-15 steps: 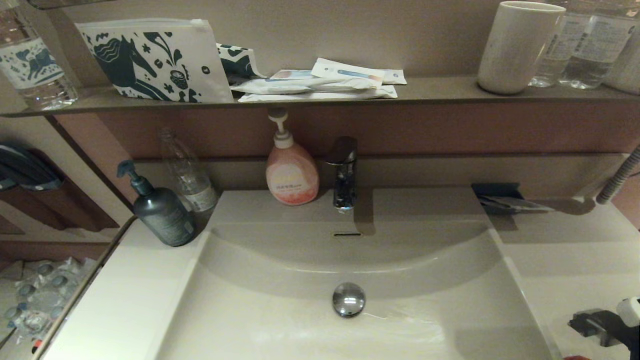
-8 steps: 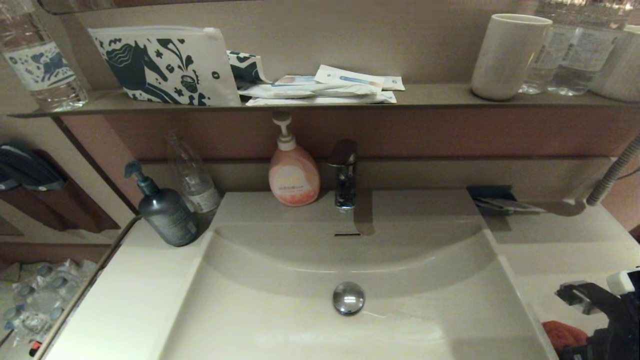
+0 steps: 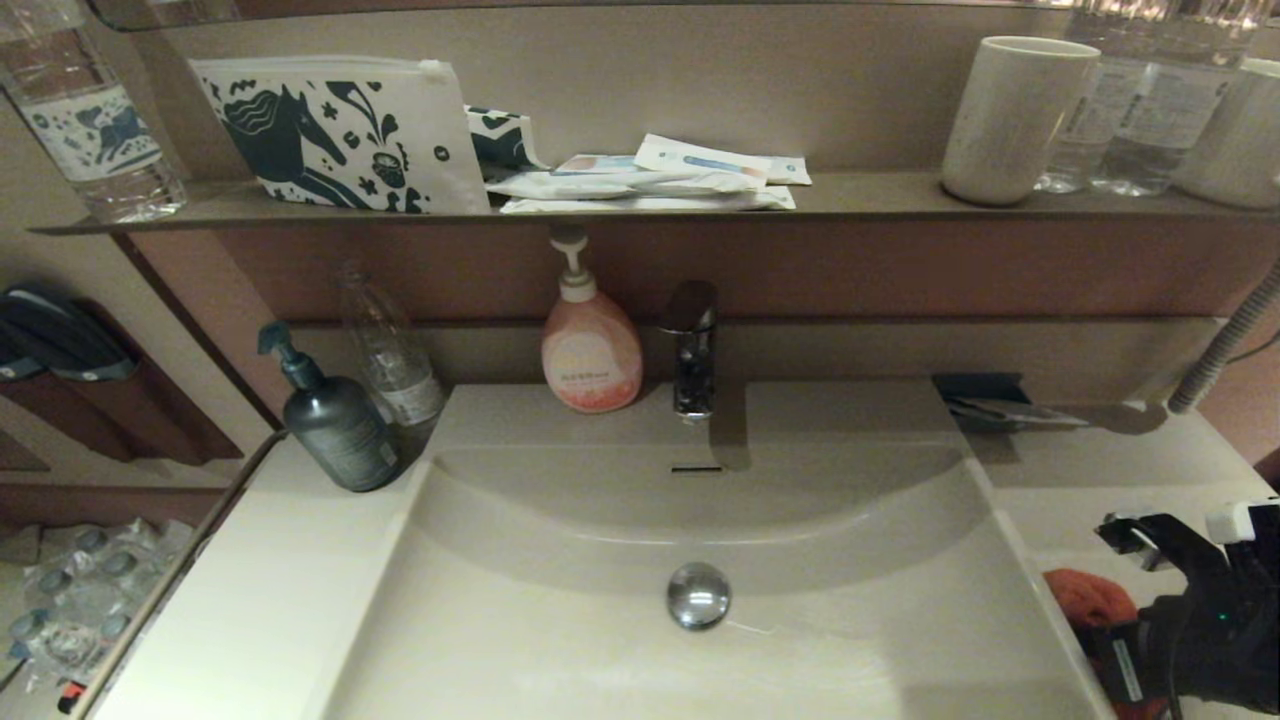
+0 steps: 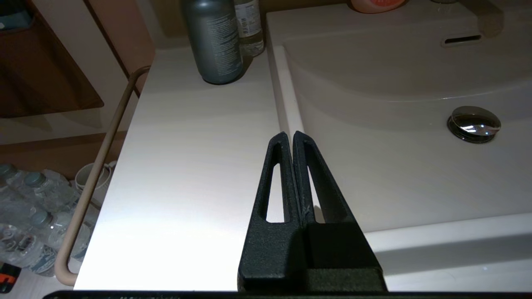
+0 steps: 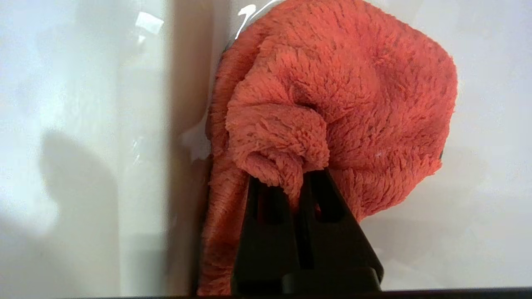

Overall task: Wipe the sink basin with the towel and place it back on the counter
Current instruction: Wipe the sink

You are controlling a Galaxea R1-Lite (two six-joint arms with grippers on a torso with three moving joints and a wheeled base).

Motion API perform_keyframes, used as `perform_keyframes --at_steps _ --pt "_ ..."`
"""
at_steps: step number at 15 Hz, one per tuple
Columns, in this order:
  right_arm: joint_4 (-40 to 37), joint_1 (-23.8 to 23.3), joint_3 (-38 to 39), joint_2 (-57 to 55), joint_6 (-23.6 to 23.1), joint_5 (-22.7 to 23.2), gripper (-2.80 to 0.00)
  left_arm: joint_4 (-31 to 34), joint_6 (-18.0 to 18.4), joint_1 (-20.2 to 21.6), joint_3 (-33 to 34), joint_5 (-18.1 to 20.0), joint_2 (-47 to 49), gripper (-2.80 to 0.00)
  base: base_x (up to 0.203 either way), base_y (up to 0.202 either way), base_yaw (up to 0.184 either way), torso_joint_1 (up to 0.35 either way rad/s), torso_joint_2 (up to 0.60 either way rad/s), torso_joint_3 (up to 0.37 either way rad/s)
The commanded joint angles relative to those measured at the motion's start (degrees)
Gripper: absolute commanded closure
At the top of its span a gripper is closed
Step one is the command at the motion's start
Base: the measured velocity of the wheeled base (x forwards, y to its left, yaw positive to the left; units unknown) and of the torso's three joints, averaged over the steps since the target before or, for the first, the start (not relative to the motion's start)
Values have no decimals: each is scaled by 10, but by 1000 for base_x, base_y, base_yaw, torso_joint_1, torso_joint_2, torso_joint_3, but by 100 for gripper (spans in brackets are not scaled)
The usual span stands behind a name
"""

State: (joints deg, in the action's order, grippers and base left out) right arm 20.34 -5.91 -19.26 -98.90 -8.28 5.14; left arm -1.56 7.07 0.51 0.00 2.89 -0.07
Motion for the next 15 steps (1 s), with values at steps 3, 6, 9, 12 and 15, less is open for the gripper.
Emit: perform_keyframes --at_steps 3,6,9,12,15 --pt "20 -18 -4 -30 -4 -7 0 -1 0 0 0 0 1 0 0 0 0 0 0 0" --pt "-36 -47 -13 30 -28 -6 0 -1 0 0 0 0 1 0 0 0 0 0 0 0" --pt "-171 -57 -37 105 -35 -1 0 0 0 0 0 0 1 0 0 0 0 10 6 -2" --pt "-333 -72 -93 172 -34 -3 0 -1 0 0 0 0 1 0 0 0 0 0 0 0" --pt "-413 -106 -125 211 -23 -9 0 0 0 0 0 0 1 0 0 0 0 0 0 0"
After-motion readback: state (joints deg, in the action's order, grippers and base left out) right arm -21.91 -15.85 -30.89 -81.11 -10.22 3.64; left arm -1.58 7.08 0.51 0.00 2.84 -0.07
